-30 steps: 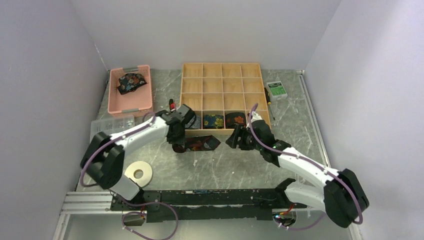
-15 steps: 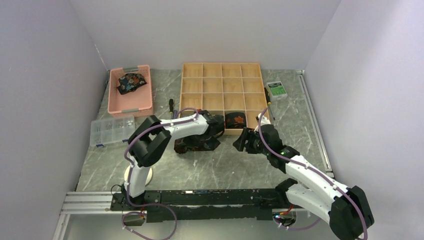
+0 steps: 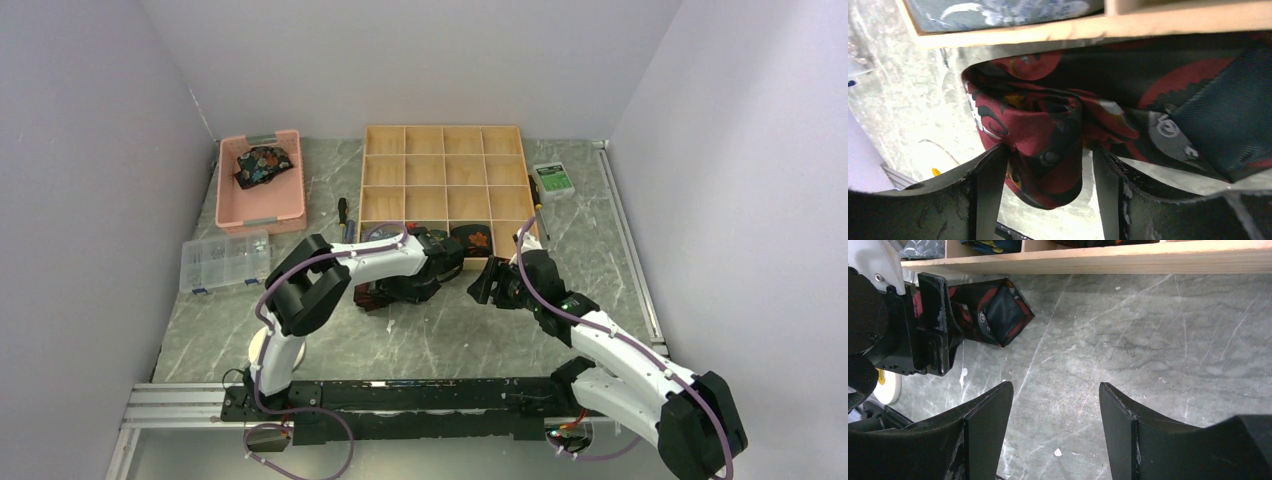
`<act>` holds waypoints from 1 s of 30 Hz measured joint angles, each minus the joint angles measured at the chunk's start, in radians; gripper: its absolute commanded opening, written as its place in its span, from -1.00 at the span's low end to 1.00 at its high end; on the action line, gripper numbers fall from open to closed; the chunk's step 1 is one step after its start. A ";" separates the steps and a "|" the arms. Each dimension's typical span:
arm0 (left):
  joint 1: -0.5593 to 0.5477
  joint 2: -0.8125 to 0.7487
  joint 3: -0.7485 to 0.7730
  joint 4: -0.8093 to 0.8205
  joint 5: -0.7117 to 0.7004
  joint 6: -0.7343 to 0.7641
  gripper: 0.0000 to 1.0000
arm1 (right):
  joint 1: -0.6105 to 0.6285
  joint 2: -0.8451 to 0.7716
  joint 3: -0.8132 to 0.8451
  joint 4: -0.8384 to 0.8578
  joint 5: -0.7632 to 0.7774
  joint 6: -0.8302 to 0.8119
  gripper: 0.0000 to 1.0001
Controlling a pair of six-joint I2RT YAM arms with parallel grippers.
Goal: Roll the ties
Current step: Roll the tie at the center of the board.
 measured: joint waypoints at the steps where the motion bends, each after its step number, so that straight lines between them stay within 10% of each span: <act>1: -0.003 0.000 -0.002 0.016 0.011 0.000 0.36 | 0.000 0.002 -0.001 -0.001 0.000 0.000 0.37; 20: 0.066 -0.480 -0.319 0.326 0.230 0.018 0.59 | 0.000 0.111 -0.002 0.111 -0.200 0.011 0.37; 27: 0.160 -0.933 -0.645 0.516 0.279 0.027 0.32 | 0.061 0.246 0.051 0.185 -0.270 0.046 0.35; 30: 0.178 -1.166 -0.829 0.633 0.357 0.038 -0.15 | 0.137 0.333 0.145 0.209 -0.272 0.055 0.32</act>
